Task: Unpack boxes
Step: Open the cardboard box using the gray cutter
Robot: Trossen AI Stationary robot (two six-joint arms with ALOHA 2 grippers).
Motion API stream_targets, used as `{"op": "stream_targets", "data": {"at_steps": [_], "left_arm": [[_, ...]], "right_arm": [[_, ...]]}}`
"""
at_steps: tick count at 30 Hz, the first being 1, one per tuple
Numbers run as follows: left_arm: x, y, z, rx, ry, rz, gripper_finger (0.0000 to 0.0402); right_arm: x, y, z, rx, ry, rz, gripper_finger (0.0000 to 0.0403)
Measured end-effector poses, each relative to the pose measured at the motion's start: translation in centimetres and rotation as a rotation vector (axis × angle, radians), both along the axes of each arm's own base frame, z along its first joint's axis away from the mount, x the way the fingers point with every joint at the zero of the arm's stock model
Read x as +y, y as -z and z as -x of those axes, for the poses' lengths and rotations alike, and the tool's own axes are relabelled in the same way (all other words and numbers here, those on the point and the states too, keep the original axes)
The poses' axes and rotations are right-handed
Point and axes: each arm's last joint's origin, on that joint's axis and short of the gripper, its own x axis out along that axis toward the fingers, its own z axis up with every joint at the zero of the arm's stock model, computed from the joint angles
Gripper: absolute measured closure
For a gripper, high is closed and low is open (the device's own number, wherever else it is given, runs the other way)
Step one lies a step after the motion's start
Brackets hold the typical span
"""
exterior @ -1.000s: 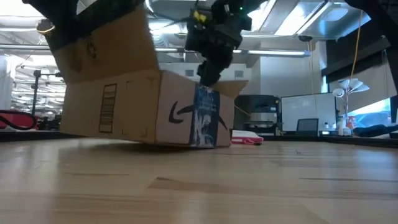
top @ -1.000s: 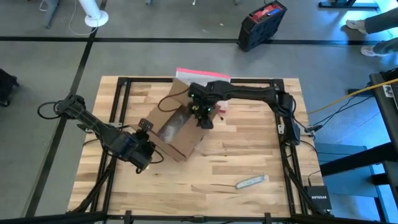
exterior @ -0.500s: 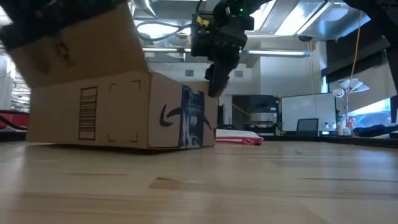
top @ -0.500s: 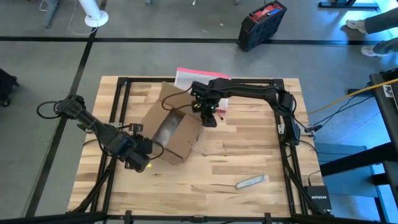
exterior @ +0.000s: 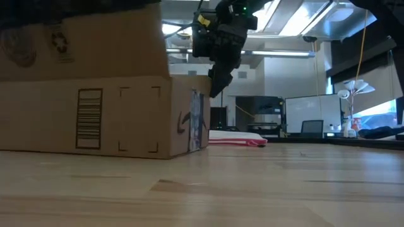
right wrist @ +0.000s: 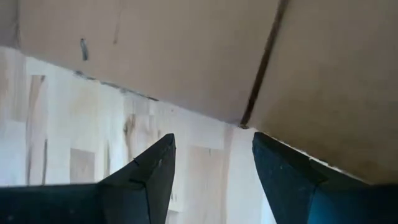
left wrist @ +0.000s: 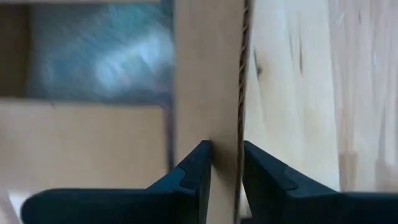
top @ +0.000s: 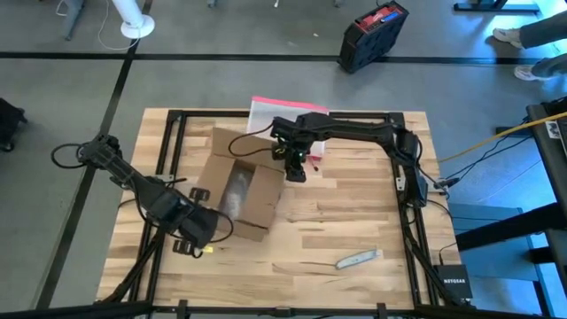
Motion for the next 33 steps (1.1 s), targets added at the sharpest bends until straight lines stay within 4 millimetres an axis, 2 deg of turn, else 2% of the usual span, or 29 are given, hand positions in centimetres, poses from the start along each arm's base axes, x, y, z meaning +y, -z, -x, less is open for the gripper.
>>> {"op": "stream_targets", "data": {"at_steps": [6, 11, 13, 20, 26, 29, 33], "left_arm": [[1.7, -0.1, -2.0, -0.08, 0.027, -0.025, 0.0345], [3.2, -0.3, -3.6, -0.14, 0.083, 0.009, 0.0391], [3.7, -0.4, -4.4, -0.187, 0.099, 0.026, 0.0396], [5.7, -0.3, -7.5, -0.332, 0.108, 0.054, 0.0399], [7.0, -0.9, -10.5, -0.539, 0.095, 0.183, 0.0392], [7.5, -1.5, -11.1, -0.614, 0.109, 0.203, 0.0377], [7.9, -1.9, -11.1, -0.616, 0.083, 0.221, 0.035]], "right_arm": [[1.8, -0.3, 0.0, 0.017, -0.036, -0.007, 0.0196], [3.5, -1.9, 0.4, -0.014, -0.061, 0.013, 0.0196], [3.9, -2.9, 0.8, -0.035, -0.063, 0.026, 0.0196], [3.9, -5.5, 2.0, -0.096, -0.035, 0.064, 0.0196], [4.0, -5.8, 2.4, -0.08, -0.03, 0.081, 0.0196], [4.1, -5.8, 2.5, -0.081, -0.06, 0.059, 0.0196], [4.6, -5.9, 2.5, -0.107, -0.127, 0.047, 0.0196]]}}
